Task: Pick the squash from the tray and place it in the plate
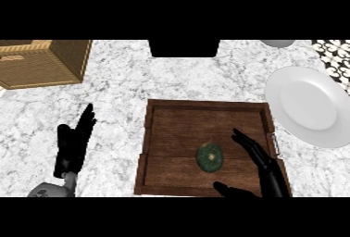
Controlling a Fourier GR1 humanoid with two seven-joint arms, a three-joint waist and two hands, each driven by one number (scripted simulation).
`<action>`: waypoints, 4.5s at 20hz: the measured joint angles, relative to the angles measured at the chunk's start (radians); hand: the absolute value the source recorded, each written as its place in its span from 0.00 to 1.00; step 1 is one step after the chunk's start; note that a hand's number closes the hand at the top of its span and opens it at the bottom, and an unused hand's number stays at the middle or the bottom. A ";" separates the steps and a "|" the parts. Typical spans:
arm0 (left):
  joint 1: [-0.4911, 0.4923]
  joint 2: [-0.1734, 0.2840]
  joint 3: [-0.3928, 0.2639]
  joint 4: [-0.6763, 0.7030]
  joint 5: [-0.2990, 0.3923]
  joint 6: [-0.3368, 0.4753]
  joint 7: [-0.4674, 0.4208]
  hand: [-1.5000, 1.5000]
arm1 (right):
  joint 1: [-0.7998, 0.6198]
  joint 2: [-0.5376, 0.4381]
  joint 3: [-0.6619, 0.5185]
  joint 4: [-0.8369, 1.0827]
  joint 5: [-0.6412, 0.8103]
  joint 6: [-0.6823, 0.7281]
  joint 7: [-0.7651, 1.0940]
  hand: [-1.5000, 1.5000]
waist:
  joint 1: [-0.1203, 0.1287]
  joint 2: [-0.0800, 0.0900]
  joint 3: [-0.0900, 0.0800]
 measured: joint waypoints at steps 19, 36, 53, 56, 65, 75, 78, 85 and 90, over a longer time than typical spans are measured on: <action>0.000 -0.024 0.020 -0.023 -0.027 -0.015 0.036 0.50 | -0.246 -0.056 0.101 -0.202 0.282 0.632 0.903 0.00 | 0.005 0.001 0.000; 0.014 -0.098 0.113 -0.007 -0.116 -0.095 0.034 0.50 | -0.269 0.153 0.011 -0.035 0.391 0.798 0.864 0.00 | 0.002 0.002 0.001; 0.058 -0.144 0.178 -0.051 -0.185 -0.163 0.042 0.50 | -0.273 0.231 -0.054 0.091 0.536 0.791 0.682 1.00 | 0.002 -0.007 -0.005; 0.055 -0.157 0.179 -0.064 -0.194 -0.164 0.053 0.50 | -0.282 0.227 -0.069 0.115 0.565 0.770 0.643 1.00 | 0.002 -0.008 -0.006; 0.018 -0.153 0.209 -0.059 -0.194 -0.184 0.083 0.50 | -0.281 0.107 -0.176 0.132 0.585 0.692 0.459 1.00 | 0.003 0.000 0.000; 0.040 -0.178 0.201 -0.067 -0.212 -0.178 0.076 0.50 | -0.356 -0.043 -0.404 0.211 0.469 0.584 0.115 1.00 | 0.001 0.002 0.002; 0.033 -0.167 0.218 -0.050 -0.204 -0.187 0.069 0.50 | -0.361 -0.059 -0.480 0.144 0.444 0.543 0.123 1.00 | -0.006 0.000 0.001; 0.034 -0.170 0.223 -0.044 -0.208 -0.205 0.065 0.50 | -0.379 -0.086 -0.635 0.128 0.401 0.519 0.165 1.00 | -0.001 0.001 0.001; 0.028 -0.189 0.219 -0.036 -0.226 -0.198 0.055 0.50 | -0.471 -0.113 -0.716 0.293 0.388 0.508 0.145 1.00 | 0.005 0.003 0.002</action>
